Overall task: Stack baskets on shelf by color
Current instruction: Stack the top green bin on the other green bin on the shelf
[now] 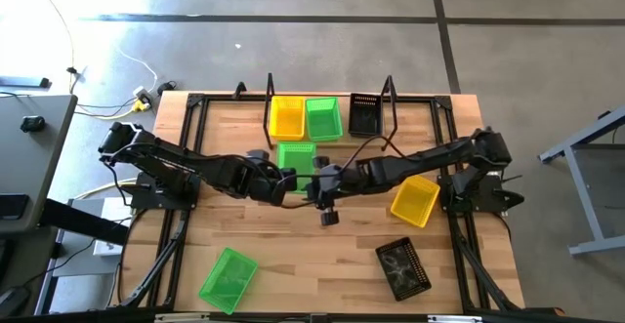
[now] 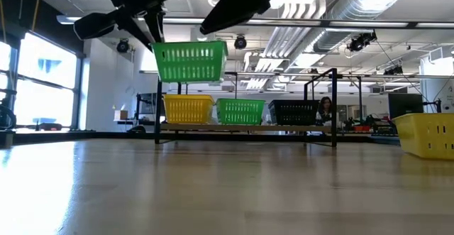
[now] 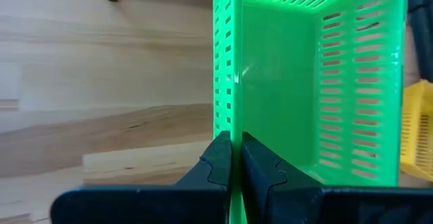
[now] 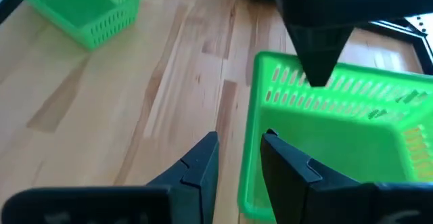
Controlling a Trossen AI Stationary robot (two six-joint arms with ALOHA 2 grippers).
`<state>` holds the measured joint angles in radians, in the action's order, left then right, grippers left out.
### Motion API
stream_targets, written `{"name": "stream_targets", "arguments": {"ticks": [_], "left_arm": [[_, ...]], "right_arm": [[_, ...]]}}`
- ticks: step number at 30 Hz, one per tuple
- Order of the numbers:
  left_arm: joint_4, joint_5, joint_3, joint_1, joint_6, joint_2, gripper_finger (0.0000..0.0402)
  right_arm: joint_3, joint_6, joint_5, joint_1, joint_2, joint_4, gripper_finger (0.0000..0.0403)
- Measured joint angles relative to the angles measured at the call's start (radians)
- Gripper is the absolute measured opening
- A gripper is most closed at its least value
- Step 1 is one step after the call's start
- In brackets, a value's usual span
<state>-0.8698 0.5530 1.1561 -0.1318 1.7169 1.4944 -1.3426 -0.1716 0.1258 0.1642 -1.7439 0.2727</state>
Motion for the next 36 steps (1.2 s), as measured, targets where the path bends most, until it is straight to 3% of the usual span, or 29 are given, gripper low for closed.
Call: {"name": "stream_targets", "arguments": {"ticks": [19, 22, 27, 36], "left_arm": [[0.156, -0.026, 0.000, 0.001, -0.160, 0.001, 0.0001], [0.172, -0.034, -0.001, 0.008, -0.187, 0.001, 0.0003], [0.184, -0.051, -0.001, 0.012, -0.240, 0.001, 0.0009], [0.186, -0.119, -0.001, 0.045, -0.296, 0.001, 0.0046]], "right_arm": [[0.000, 0.139, 0.057, -0.001, -0.025, 0.099, 0.0094], [0.000, 0.175, 0.056, -0.001, -0.024, 0.116, 0.0075], [0.000, 0.240, 0.052, -0.001, -0.024, 0.128, 0.0010], [0.000, 0.358, 0.056, -0.001, -0.024, 0.146, 0.0003]]}}
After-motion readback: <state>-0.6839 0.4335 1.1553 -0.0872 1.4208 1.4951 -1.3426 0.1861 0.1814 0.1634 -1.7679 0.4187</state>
